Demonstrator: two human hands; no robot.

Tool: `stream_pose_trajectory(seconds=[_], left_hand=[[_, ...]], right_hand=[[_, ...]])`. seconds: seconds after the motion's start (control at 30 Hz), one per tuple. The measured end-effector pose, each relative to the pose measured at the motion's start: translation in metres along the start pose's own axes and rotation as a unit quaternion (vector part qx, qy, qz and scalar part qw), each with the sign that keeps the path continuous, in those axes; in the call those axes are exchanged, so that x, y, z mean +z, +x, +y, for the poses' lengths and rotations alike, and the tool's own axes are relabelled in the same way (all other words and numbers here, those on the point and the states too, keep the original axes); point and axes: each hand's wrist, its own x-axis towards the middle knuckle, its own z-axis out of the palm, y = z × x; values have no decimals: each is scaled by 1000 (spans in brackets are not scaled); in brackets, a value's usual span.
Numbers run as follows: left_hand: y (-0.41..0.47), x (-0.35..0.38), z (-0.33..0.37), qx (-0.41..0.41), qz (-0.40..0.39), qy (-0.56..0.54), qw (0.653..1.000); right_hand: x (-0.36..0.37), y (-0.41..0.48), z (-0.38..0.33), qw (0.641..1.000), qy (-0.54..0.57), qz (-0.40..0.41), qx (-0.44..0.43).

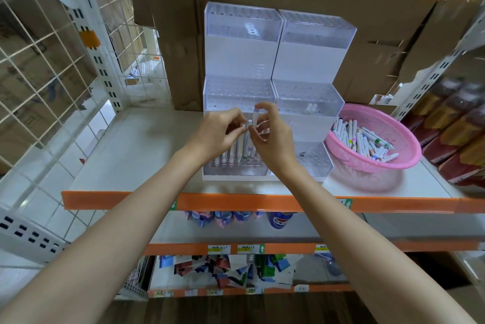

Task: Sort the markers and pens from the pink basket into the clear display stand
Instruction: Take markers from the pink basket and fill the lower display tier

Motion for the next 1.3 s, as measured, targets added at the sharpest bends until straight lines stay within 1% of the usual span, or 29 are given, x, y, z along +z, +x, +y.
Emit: stream_pose_trajectory(seconds=[0.13, 0.27, 0.4, 0.57, 0.67, 0.73, 0.87, 0.97, 1.13, 1.3], left_hand=[[-2, 4, -3, 5, -7, 12, 1000], [-5, 6, -8, 37, -32, 65, 997], [-8, 6, -8, 58, -35, 110, 992], [-10, 5, -6, 72, -41, 134, 988], [-13, 4, -6, 83, -34, 152, 984], [-16, 2, -8, 91, -26, 186, 978], [-22, -2, -9, 69, -26, 251, 965], [-27, -5, -10, 52, -33, 250, 966], [-35, -12, -12, 52, -53, 229, 971], [-37, -15, -14, 56, -73, 230, 969]], right_hand=[[-1, 0, 0, 1000, -2, 2, 4], [-1, 0, 1, 1000, -5, 4, 4], [-1, -2, 1, 1000, -14, 0, 5], [-3, -5, 2, 999, -34, -12, -17], [-4, -7, 2, 999, -34, -18, -12], [-5, -9, 1, 999, -30, -19, -10], [-4, -10, 0, 999, -36, -20, -12], [-4, -9, -2, 999, -38, -28, -7], [-7, -6, -6, 998, -50, -42, -3], [-8, -6, -4, 996, -47, -76, 11]])
